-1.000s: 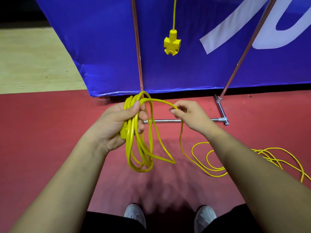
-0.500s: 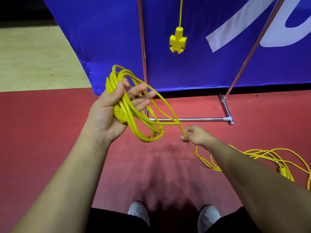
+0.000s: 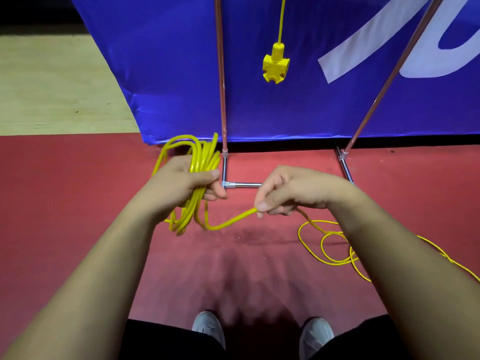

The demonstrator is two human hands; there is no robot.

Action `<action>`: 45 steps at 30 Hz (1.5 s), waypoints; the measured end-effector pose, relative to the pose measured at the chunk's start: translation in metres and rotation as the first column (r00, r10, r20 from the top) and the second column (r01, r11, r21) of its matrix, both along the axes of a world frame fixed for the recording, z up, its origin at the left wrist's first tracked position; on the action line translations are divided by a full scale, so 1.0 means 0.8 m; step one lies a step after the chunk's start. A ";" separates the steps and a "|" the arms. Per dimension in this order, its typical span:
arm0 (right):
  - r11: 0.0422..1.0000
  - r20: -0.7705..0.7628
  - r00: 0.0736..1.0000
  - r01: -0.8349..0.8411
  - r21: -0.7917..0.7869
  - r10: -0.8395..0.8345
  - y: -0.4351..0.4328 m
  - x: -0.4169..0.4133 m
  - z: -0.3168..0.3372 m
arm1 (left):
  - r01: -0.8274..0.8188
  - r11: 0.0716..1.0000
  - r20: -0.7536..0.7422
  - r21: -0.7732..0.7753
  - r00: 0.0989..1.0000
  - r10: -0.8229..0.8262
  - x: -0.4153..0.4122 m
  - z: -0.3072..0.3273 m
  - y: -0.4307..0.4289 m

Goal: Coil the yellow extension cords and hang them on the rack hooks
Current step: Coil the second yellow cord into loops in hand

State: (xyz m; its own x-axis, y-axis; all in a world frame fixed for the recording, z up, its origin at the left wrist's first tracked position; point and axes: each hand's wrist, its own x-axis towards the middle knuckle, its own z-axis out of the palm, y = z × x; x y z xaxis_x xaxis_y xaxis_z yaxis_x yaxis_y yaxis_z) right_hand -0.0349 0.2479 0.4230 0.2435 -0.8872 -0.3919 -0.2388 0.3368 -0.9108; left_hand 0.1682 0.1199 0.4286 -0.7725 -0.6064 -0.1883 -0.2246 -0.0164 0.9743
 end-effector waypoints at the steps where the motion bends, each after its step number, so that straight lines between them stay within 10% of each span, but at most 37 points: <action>1: 0.999 0.109 0.994 0.033 -0.043 -0.029 -0.002 0.004 0.005 | 0.040 0.998 0.010 0.047 0.999 -0.040 -0.002 -0.001 0.005; 6: 0.825 0.237 0.864 0.497 -0.270 -0.443 -0.020 -0.002 -0.006 | 0.139 0.935 -0.167 0.325 0.982 -0.088 -0.015 0.005 0.022; 10: 0.824 0.010 0.872 0.465 -0.324 -0.489 -0.007 -0.033 -0.037 | 0.091 0.863 -0.312 0.497 0.947 0.080 -0.023 0.010 0.018; 18: 0.716 0.091 0.759 0.641 -0.274 -0.645 0.007 -0.054 -0.061 | 0.037 0.916 -0.080 0.400 0.997 -0.005 -0.016 0.004 0.016; 28: 0.796 -0.053 0.911 0.327 -0.510 -0.409 -0.003 0.013 0.012 | 0.103 0.892 -0.133 0.441 0.990 -0.049 -0.018 0.008 0.022; 34: 0.947 -0.342 0.904 0.165 -0.276 -0.257 0.012 -0.031 -0.043 | 0.036 0.889 -0.245 0.456 0.966 0.086 -0.013 0.013 0.015; 39: 0.808 0.042 0.820 0.569 -0.155 -0.570 0.017 -0.050 -0.063 | 0.000 0.944 -0.061 0.331 0.998 0.021 0.000 0.007 0.000; 45: 0.807 -0.116 0.848 0.438 -0.397 -0.517 0.000 -0.017 -0.021 | -0.022 0.929 0.089 0.371 0.996 -0.012 -0.001 0.000 0.006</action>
